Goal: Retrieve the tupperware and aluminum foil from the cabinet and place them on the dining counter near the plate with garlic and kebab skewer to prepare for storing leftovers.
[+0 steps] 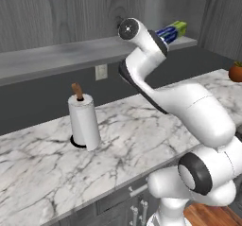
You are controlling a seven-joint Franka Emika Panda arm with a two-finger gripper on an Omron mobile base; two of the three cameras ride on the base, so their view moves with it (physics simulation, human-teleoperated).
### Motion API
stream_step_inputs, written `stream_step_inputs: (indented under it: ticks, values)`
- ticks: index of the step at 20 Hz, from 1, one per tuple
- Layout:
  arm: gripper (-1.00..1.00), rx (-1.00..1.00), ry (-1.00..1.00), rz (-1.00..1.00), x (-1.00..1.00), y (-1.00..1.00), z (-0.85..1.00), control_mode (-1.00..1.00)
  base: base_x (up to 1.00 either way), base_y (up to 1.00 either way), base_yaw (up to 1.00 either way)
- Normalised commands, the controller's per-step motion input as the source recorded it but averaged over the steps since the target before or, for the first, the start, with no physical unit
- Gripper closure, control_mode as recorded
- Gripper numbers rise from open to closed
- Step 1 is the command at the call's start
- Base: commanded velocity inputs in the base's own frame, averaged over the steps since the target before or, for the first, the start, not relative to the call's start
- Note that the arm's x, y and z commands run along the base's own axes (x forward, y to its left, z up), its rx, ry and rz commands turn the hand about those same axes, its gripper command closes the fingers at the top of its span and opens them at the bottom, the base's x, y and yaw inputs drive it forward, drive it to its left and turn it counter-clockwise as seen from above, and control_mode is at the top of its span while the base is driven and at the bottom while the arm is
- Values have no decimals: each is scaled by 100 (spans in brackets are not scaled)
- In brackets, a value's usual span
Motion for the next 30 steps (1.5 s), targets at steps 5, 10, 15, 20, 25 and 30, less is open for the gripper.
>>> stream_step_inputs:
  ticks: [5,10,15,20,25,30]
  values:
    - [100,-5,12,27,-100,0,2,-100,0,0,0]
    - [100,-5,13,29,-100,0,5,-100,0,0,0]
    - [100,-2,3,6,-20,0,0,100,-80,0,33]
    - [100,0,0,0,0,0,0,100,-100,3,53]
    - [100,0,0,0,0,0,0,100,-100,12,61]
    - [100,0,0,0,0,0,0,100,-100,16,51]
